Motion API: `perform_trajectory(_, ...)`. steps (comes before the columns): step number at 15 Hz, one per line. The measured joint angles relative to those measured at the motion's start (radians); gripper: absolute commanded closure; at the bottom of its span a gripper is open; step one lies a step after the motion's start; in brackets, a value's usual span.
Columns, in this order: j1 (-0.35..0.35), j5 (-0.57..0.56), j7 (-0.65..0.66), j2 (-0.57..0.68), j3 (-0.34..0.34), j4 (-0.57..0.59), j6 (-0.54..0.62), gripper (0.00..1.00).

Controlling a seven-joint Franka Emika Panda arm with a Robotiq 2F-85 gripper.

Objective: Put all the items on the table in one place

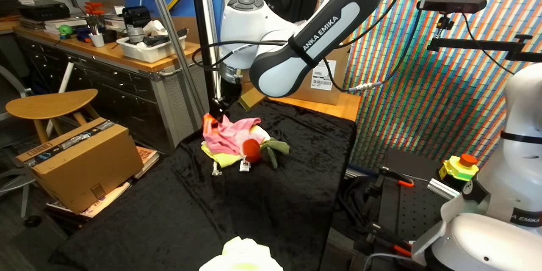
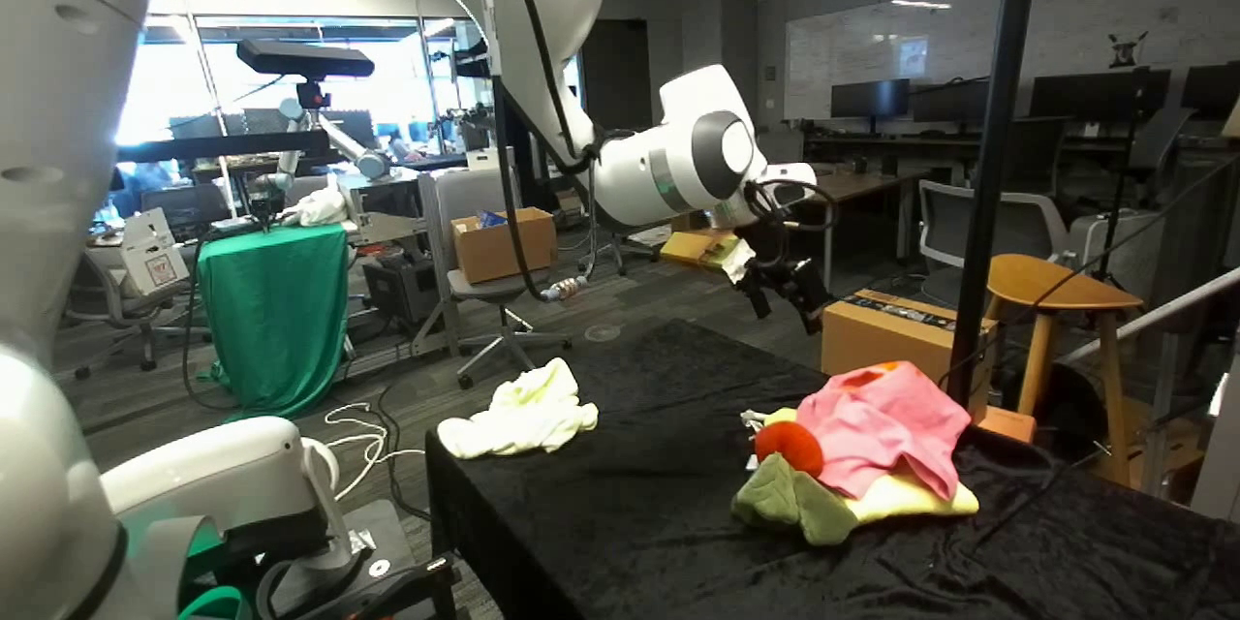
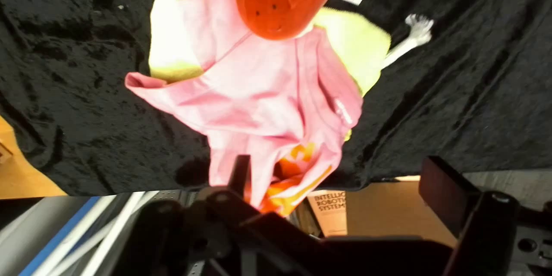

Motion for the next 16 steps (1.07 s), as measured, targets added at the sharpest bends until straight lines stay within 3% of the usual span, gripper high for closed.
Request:
perform_trajectory(10, 0.029, -0.013, -0.240, -0.001, 0.238, -0.094, -0.109, 0.00)
perform_trajectory(16, 0.039, 0.007, -0.353, 0.031, 0.347, -0.105, -0.147, 0.00)
